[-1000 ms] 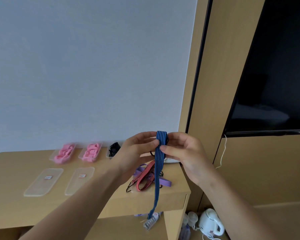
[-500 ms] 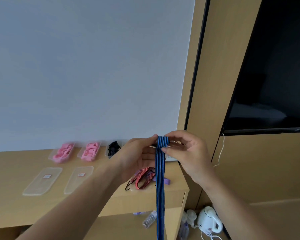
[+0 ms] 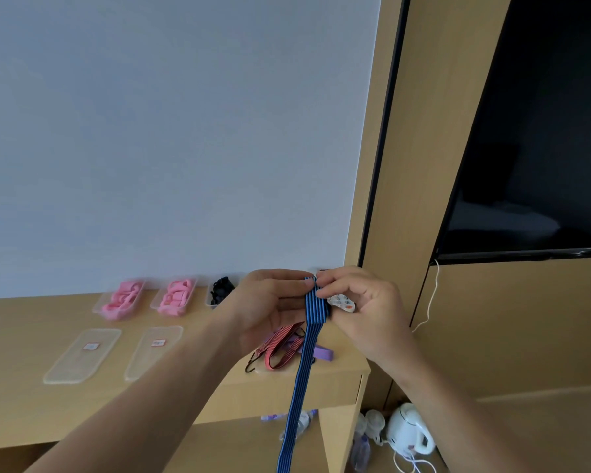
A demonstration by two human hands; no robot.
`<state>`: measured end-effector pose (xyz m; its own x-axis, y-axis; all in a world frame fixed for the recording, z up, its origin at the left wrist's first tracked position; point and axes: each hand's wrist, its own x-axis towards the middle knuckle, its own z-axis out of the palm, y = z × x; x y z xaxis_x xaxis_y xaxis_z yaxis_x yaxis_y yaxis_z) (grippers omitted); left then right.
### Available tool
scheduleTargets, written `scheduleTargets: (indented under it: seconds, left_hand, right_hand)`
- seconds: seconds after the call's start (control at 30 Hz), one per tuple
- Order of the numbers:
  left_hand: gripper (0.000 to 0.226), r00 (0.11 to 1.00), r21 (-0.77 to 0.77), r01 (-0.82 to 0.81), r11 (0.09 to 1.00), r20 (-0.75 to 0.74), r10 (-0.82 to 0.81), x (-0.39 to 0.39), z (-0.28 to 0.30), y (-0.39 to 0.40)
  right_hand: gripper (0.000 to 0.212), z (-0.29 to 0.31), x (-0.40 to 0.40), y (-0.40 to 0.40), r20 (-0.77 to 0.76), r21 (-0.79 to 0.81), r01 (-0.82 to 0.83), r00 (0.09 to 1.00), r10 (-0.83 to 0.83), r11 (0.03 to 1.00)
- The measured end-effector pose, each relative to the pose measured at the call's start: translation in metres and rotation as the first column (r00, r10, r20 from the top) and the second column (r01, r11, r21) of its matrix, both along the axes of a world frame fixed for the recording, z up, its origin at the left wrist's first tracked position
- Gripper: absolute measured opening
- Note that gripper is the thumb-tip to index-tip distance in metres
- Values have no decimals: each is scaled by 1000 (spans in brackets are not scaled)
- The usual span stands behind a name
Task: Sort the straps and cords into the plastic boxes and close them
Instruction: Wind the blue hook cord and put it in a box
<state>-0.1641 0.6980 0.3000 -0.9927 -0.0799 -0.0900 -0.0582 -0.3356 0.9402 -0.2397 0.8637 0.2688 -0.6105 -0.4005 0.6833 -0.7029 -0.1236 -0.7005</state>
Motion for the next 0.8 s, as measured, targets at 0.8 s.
scheduleTargets:
  seconds: [0.8]
  left_hand:
    - [43,860,-392,-348,852,-496,123,5,2,13]
  right_hand:
    - [31,12,6,10,371,120,-144,924,90,982]
